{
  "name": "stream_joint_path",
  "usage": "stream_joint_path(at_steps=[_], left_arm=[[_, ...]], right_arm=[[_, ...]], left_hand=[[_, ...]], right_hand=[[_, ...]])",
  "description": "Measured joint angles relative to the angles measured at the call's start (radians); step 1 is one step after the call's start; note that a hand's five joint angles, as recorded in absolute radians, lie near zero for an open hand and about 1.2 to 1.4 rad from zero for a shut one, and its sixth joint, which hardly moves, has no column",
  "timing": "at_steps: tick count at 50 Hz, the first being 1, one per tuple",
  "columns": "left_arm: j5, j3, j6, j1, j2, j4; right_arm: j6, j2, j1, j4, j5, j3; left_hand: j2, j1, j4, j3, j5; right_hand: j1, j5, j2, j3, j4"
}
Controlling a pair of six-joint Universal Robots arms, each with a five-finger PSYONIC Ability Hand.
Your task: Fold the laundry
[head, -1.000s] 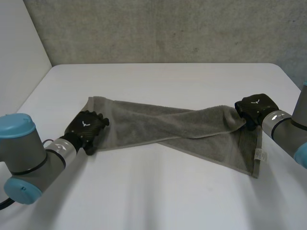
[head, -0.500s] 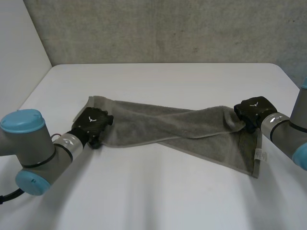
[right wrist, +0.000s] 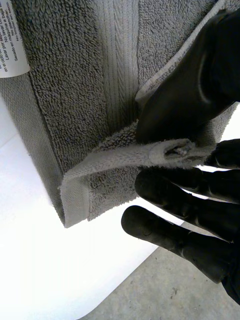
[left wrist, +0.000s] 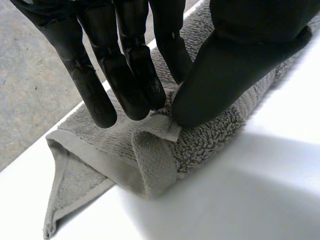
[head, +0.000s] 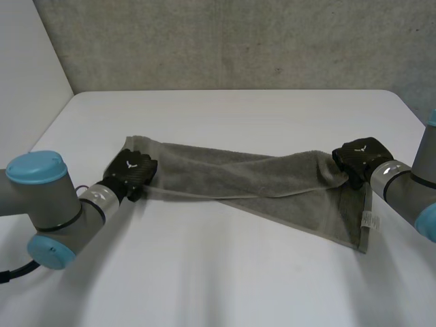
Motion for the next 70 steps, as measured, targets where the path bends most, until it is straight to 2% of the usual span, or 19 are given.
stream_joint_path(at_steps=[8,18,25,31,36,45,53,57,62,65,70], left_arm=[[-0.011,-0.067,0.004,-0.001,0.092,-0.005],[-0.072,-0.150,-0.021,0.006,0.376,-0.013],[-0.089,-0.188,-0.116,0.017,0.599,-0.078],[-0.087,-0.221,-0.161,0.028,0.658,-0.179],[-0.087,-0.252,-0.149,0.032,0.601,-0.225],[-0.094,-0.225,-0.075,0.031,0.377,-0.228],[-0.115,-0.091,-0.024,0.019,0.188,-0.222],[-0.126,0.035,-0.021,0.008,0.122,-0.209],[-0.152,0.226,-0.027,-0.004,0.066,-0.180],[-0.206,0.415,-0.048,-0.011,0.032,-0.146],[-0.322,0.656,-0.153,-0.014,0.015,-0.039]], right_arm=[[0.002,-0.029,-0.001,0.009,-0.001,-0.005],[-0.006,-0.239,-0.002,0.112,-0.034,-0.016],[-0.104,-0.386,-0.073,0.390,-0.105,-0.081],[-0.250,-0.404,-0.142,0.579,-0.148,-0.104],[-0.351,-0.352,-0.157,0.642,-0.155,-0.095],[-0.390,-0.173,-0.125,0.636,-0.132,-0.100],[-0.389,-0.007,-0.043,0.609,-0.052,-0.194],[-0.382,0.062,0.006,0.561,-0.012,-0.317],[-0.367,0.125,0.059,0.470,0.029,-0.541],[-0.323,0.154,0.098,0.325,0.050,-0.758],[-0.192,0.135,0.124,0.046,0.062,-0.942]], left_hand=[[0.016,0.005,0.017,0.016,0.018],[0.018,0.005,0.021,0.018,0.018],[0.018,0.005,0.021,0.018,0.018],[0.018,0.005,0.021,0.018,0.018],[0.019,0.005,0.021,0.019,0.018],[0.019,0.005,0.021,0.019,0.018],[0.019,0.005,0.021,0.019,0.018],[0.019,0.005,0.021,0.019,0.018],[0.019,0.005,0.021,0.020,0.018],[0.019,0.005,0.021,0.020,0.018],[0.019,0.005,0.021,0.020,0.018]], right_hand=[[0.000,0.000,0.000,0.000,0.000],[0.000,0.000,0.000,0.000,0.000],[0.000,0.000,0.000,0.000,0.000],[0.000,0.000,0.000,0.000,0.000],[0.000,0.000,0.000,0.000,0.000],[0.000,0.000,0.000,0.000,0.000],[0.000,0.000,0.000,0.000,0.000],[0.000,0.000,0.000,0.000,0.000],[0.000,0.000,0.000,0.000,0.000],[0.000,0.000,0.008,0.000,0.007],[0.000,0.000,0.011,0.001,0.007]])
